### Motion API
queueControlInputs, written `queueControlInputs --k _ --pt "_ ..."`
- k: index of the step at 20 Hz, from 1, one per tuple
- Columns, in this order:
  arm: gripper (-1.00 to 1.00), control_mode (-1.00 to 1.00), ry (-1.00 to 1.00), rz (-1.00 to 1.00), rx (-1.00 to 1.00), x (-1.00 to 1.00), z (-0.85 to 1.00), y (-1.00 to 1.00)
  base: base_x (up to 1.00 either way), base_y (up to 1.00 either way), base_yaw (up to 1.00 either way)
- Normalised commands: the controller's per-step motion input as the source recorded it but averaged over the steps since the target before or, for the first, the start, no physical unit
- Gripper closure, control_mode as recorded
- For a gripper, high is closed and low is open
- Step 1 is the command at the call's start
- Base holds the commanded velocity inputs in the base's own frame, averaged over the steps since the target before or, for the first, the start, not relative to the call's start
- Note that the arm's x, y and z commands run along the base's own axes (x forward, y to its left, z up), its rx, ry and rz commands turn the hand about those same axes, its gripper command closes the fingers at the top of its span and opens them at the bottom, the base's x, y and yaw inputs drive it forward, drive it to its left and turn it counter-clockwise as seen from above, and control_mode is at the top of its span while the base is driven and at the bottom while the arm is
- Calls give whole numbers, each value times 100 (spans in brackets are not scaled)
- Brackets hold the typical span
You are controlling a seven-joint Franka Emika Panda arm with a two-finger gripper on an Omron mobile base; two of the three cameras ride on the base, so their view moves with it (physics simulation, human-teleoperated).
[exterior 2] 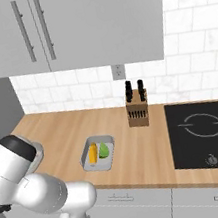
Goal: Take the meat container that has the chicken drumstick and place it on the second highest rack of the freezer. Then take the vegetable container that has the lemon wedge and corn and place it on the highest rack of the freezer.
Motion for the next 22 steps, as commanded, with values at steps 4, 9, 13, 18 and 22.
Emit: queueControlInputs --k 4,9,13,18,22 --pt "100 -100 0 0 0 0 -6 0 0 0 0" --pt "100 -100 0 0 0 0 -3 0 0 0 0" --pt "100 -100 0 0 0 0 -8 0 0 0 0" --pt "100 -100 0 0 -1 2 2 0 0 0 0" --pt "100 -100 0 0 -11 0 64 -46 0 0 0"
